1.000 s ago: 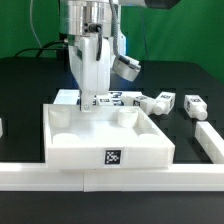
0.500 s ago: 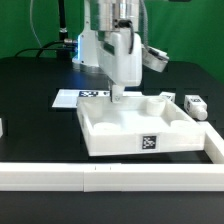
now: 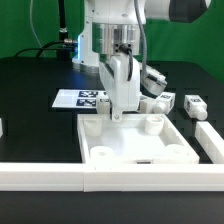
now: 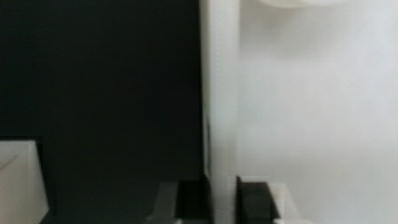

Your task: Assemble one leg

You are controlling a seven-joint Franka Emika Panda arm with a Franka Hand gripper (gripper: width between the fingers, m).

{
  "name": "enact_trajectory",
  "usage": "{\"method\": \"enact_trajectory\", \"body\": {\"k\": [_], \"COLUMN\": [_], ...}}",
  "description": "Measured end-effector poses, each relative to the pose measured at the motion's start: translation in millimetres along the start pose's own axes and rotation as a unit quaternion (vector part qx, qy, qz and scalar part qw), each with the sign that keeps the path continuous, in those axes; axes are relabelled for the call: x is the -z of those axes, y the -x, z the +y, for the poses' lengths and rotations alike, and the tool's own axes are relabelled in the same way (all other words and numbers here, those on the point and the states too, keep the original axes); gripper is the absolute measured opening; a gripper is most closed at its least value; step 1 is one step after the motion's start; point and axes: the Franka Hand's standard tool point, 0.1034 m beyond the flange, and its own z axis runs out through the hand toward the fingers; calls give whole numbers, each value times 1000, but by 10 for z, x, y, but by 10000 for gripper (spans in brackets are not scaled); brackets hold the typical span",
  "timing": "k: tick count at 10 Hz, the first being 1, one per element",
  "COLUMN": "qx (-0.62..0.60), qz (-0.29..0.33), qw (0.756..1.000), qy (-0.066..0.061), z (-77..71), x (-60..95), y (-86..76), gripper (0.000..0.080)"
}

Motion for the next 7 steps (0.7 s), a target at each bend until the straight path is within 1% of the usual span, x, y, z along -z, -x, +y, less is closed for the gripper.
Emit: {"method": "enact_trajectory", "body": {"k": [1, 2, 3, 4, 5, 7], "qx": [-4, -26, -48, -56, -60, -61], "qz": [0, -4, -10, -16, -19, -18], "qw": [1000, 1000, 999, 998, 997, 997], "qy": [2, 6, 13, 24, 34, 38], "z": [-15, -53, -94, -113, -120, -119], "x": [-28, -26, -29, -32, -34, -33], "y": [30, 119, 268, 400, 450, 456], "gripper": [52, 52, 52, 54, 54, 54]}}
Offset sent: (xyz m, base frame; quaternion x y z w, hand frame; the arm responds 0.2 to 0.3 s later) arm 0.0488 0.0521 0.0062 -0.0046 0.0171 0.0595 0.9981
